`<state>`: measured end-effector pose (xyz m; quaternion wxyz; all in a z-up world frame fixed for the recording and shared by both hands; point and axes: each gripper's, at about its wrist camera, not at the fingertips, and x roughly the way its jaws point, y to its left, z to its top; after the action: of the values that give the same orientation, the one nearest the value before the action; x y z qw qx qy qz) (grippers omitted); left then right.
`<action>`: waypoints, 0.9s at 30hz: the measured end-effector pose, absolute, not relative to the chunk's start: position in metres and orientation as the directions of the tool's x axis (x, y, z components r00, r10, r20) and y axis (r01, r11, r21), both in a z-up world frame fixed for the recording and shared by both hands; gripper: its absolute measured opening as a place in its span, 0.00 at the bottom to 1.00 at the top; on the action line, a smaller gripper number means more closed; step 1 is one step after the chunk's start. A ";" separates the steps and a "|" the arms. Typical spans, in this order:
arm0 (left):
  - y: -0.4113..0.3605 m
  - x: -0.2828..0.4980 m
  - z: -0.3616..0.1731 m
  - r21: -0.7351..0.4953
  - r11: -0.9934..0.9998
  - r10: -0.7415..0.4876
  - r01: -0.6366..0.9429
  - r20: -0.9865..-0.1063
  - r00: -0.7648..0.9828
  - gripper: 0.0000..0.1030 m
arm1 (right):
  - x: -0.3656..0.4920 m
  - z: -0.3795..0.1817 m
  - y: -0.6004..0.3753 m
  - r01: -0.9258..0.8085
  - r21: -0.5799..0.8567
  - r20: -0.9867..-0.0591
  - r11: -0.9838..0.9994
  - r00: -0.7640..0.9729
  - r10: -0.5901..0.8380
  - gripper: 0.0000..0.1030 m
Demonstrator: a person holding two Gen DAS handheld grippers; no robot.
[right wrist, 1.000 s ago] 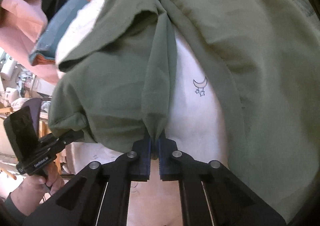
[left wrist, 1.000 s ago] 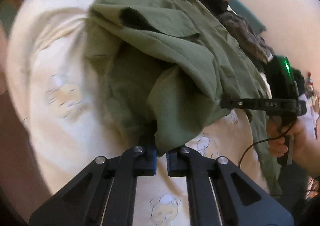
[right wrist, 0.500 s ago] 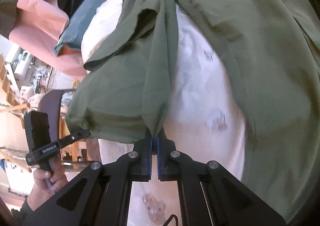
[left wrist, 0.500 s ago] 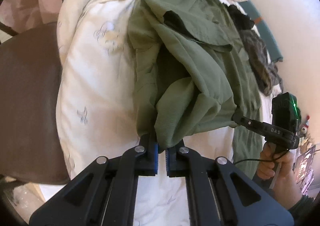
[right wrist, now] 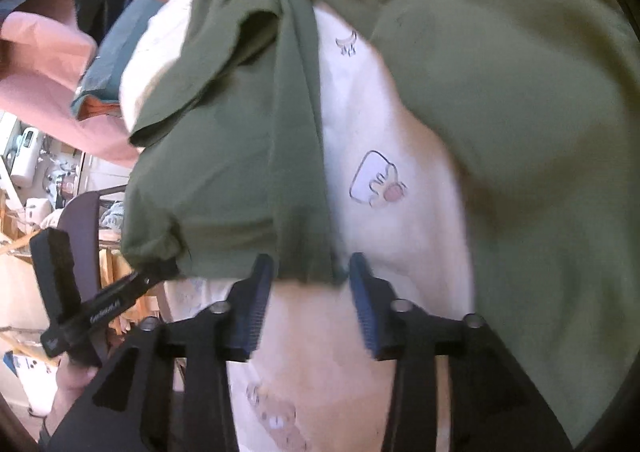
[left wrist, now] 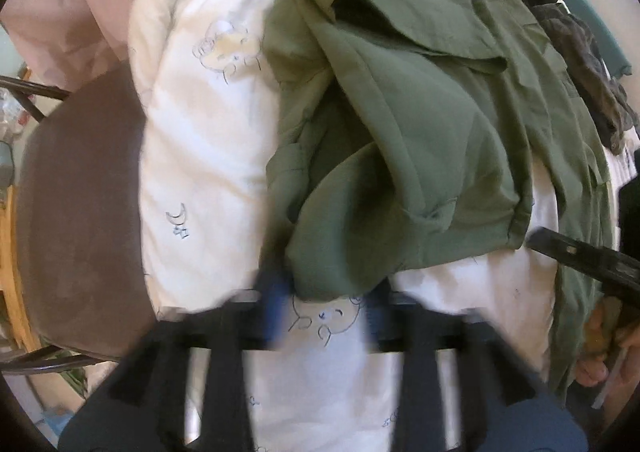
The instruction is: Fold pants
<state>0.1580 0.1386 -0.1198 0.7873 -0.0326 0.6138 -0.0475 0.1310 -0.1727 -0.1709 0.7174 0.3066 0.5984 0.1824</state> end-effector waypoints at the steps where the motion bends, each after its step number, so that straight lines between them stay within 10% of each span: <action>1: 0.133 0.153 -0.115 -0.076 0.997 -0.082 0.031 -0.961 0.264 0.73 | 0.126 -0.164 -0.176 0.094 0.667 -0.737 0.739 0.230 0.635 0.45; 2: 0.132 0.148 -0.109 -0.053 0.998 -0.058 0.027 -0.954 0.294 0.83 | 0.119 -0.156 -0.183 0.082 0.673 -0.729 0.735 0.244 0.640 0.45; 27: 0.011 0.029 -0.008 -0.175 0.966 -0.249 0.188 -0.818 0.519 0.83 | -0.019 -0.001 -0.304 0.010 0.601 -0.688 0.799 0.516 0.510 0.59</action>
<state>0.0291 0.0115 -0.0082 0.8709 -0.0323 0.4741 -0.1253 -0.0187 -0.3038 -0.0010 0.8249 0.2781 0.4682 0.1516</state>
